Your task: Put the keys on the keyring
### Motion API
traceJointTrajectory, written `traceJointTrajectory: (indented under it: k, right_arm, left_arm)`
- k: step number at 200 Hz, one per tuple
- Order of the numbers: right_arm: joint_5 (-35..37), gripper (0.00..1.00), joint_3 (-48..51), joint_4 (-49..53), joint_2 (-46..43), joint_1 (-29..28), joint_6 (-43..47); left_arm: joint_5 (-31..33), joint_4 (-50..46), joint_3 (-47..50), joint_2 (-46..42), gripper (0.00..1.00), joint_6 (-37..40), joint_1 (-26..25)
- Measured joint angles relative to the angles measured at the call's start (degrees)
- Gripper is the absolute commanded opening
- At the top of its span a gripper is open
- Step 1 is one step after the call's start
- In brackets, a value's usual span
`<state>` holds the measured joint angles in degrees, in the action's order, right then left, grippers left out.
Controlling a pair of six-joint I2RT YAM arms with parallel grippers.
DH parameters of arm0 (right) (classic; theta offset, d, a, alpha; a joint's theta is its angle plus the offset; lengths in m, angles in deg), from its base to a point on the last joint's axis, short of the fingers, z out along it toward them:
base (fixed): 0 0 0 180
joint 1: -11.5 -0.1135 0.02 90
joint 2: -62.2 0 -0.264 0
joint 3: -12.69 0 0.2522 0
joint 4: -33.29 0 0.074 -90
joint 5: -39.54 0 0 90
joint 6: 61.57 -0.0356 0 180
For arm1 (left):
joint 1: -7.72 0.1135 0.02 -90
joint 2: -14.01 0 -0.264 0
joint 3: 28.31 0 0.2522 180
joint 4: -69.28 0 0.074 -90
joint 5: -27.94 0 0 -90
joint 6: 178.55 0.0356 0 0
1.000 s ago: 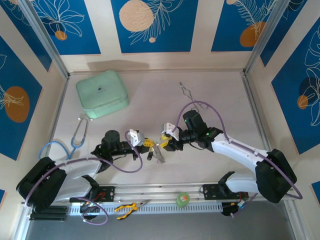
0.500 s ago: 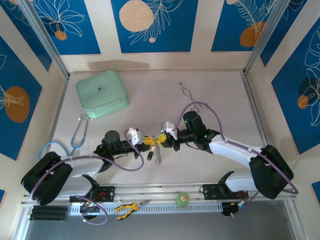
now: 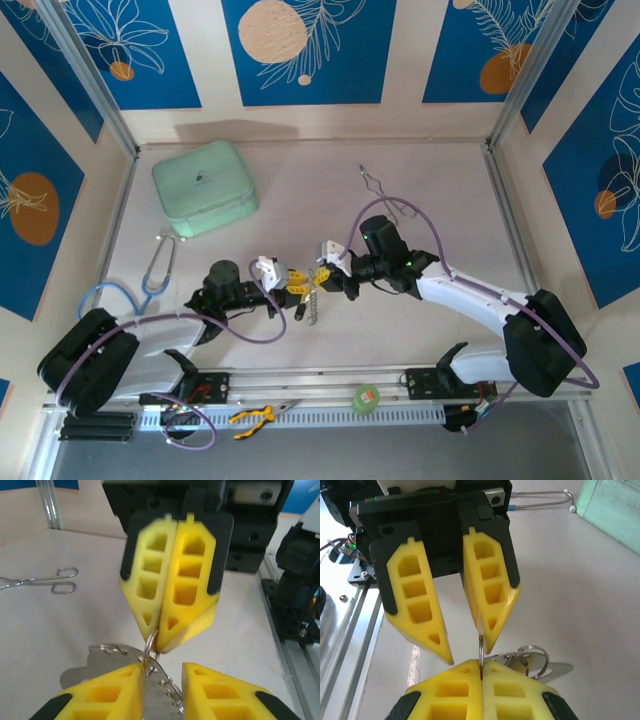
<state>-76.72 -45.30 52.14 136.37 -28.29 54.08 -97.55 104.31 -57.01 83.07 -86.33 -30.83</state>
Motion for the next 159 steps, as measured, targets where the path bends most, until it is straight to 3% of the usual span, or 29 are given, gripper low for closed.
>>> traceJointTrajectory:
  k: [75,114,159]
  right_arm:
    - [11.2,0.0,-16.0,24.5,6.1,-5.7,10.7]
    - [13.9,0.0,-20.1,31.1,7.8,-6.8,13.4]
    - [14.8,0.0,-21.3,34.0,8.7,-7.6,14.0]
  left_arm:
    - [0.6,-13.4,-3.1,-4.5,0.2,6.5,0.0]
    - [0.6,-14.6,-3.6,-4.5,0.23,7.4,0.0]
    - [0.3,-15.5,-3.6,-4.6,0.15,7.4,0.0]
